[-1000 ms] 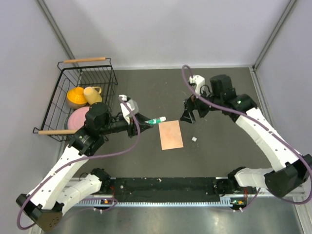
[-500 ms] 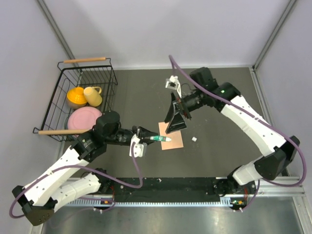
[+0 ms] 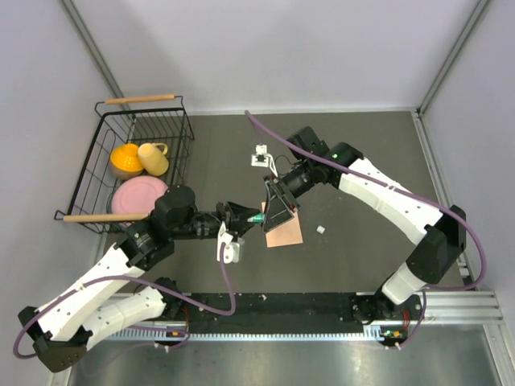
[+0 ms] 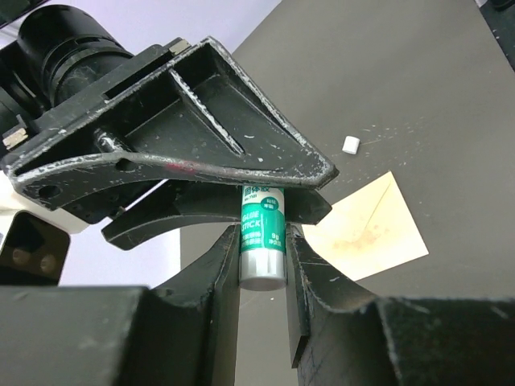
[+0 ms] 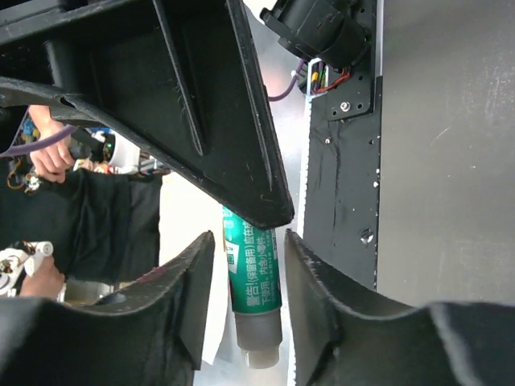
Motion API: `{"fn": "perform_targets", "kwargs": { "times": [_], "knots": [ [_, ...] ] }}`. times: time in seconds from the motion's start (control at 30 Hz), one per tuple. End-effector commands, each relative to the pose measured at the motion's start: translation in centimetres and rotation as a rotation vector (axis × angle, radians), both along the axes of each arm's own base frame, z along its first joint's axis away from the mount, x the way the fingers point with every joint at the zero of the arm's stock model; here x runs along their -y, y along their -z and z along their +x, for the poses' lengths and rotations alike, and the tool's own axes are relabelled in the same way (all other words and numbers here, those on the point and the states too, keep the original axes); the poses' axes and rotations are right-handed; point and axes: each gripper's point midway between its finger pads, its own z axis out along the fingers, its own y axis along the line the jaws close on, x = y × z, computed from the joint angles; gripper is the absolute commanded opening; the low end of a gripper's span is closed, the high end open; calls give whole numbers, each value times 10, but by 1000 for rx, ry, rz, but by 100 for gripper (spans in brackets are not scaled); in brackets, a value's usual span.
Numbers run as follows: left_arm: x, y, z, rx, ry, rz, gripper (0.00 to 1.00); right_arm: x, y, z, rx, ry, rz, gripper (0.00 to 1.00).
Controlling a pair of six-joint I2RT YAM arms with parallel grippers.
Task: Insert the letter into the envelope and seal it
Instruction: Screw the solid glue.
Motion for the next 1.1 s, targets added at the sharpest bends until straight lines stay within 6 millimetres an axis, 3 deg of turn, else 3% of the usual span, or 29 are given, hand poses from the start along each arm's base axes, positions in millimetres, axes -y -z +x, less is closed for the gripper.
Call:
{"fn": "perform_targets", "kwargs": {
  "times": [0.0,0.1,0.13,0.17,0.23,0.33,0.6,0.73,0.93,1.07],
  "knots": [
    [0,-9,3,56,-11,-36,0,-1,-9,-7,-10,-38,42,37],
    [-1,-10,0,35,-9,-44,0,-1,-9,-7,-14,-38,42,6],
    [-2,-9,-2,29,-4,-45,2,-1,-10,-8,-11,-39,43,0],
    [-3,-11,-5,28,-3,-56,19,0,-11,-9,-13,-46,52,0],
    [-6,-8,-8,18,-4,-60,36,1,-14,-12,-17,-55,62,0],
    [-11,-11,-10,35,-16,-78,45,3,-17,-15,-22,-70,80,0],
    [-15,-19,-20,125,35,-90,41,4,-16,-18,-44,-79,82,0],
    [-12,-23,-22,134,60,-91,20,4,-19,-18,-46,-82,86,0],
    [-10,-15,-27,111,96,-65,21,5,-23,-19,-38,-82,95,0],
    [-8,-17,-30,43,97,-75,7,5,-22,-16,10,-70,91,0]
  ]
}}
